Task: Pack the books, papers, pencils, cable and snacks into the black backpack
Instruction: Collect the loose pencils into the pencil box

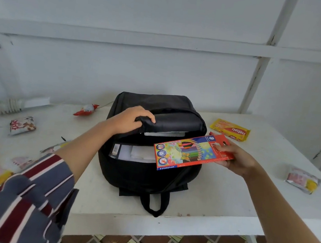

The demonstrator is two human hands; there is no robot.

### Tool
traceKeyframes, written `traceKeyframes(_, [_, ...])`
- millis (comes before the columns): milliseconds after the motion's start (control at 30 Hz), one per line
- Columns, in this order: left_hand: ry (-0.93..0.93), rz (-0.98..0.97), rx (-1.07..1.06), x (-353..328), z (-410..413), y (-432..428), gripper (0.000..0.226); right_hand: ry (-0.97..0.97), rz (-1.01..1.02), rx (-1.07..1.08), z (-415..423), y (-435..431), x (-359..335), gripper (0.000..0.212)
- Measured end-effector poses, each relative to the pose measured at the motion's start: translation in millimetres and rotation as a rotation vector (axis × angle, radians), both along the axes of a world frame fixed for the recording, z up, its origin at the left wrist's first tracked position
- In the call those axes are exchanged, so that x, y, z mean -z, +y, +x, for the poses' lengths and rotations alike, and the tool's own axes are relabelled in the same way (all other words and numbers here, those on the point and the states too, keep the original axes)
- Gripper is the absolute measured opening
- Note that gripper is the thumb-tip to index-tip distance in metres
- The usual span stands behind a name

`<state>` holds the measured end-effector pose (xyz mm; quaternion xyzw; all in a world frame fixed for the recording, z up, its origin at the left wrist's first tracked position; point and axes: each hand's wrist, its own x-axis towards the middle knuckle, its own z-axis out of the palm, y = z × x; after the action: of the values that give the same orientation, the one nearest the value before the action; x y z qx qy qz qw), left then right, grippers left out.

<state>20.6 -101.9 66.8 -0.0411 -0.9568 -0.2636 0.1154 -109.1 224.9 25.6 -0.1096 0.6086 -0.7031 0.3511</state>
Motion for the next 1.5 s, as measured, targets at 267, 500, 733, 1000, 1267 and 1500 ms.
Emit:
traceKeyframes(267, [-0.091,0.086,-0.032,-17.0,-33.1,-29.9,0.051,-0.049,-0.155,0.182,5.9,-25.7,-7.6,0.02])
traceKeyframes(500, [0.273,-0.235,-0.194,15.5,-25.5,-16.9,0.01,-0.058,-0.145,0.227,10.9,-35.1,-13.8,0.013])
traceKeyframes(733, [0.111,-0.422,0.056,34.6,-8.5,-28.2,0.019,-0.036,-0.145,0.223,14.5,-36.1,-15.7,0.014])
traceKeyframes(1000, [-0.011,-0.473,0.05,24.9,-14.2,-32.7,0.041,-0.023,-0.086,0.204,20.4,-32.1,-17.2,0.018])
traceKeyframes(1267, [-0.03,-0.254,-0.047,-7.4,-27.5,-31.8,0.056,0.059,-0.024,0.214,35.3,-33.4,-14.6,0.03])
traceKeyframes(1500, [-0.02,-0.026,-0.056,-27.4,-33.5,-30.2,0.064,0.01,-0.246,0.489,68.0,-57.6,-4.1,0.047])
